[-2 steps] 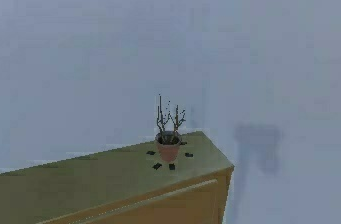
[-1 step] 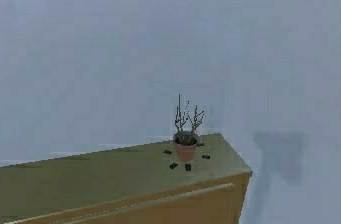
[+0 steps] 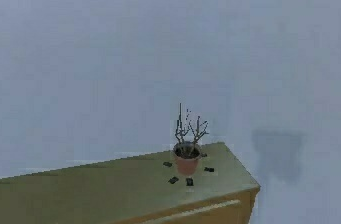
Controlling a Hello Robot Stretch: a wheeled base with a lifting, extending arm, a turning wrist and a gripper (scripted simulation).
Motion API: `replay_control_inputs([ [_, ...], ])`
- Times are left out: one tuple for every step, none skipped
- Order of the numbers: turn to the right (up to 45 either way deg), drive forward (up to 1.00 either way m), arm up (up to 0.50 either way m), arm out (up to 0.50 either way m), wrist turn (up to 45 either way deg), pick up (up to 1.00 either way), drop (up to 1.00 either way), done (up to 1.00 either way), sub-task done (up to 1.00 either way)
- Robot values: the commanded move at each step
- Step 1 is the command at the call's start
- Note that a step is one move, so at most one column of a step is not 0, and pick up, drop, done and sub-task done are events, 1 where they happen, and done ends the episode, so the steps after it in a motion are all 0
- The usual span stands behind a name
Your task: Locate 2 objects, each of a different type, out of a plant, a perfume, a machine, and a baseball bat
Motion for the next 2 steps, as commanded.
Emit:
replay_control_inputs([
  [0.0, 0.0, 0.0, 0.0, 0.0, 0.0, 0.0, 0.0, 1.0],
  [-45.0, 0.0, 0.0, 0.0, 0.0, 0.0, 0.0, 0.0, 0.0],
])
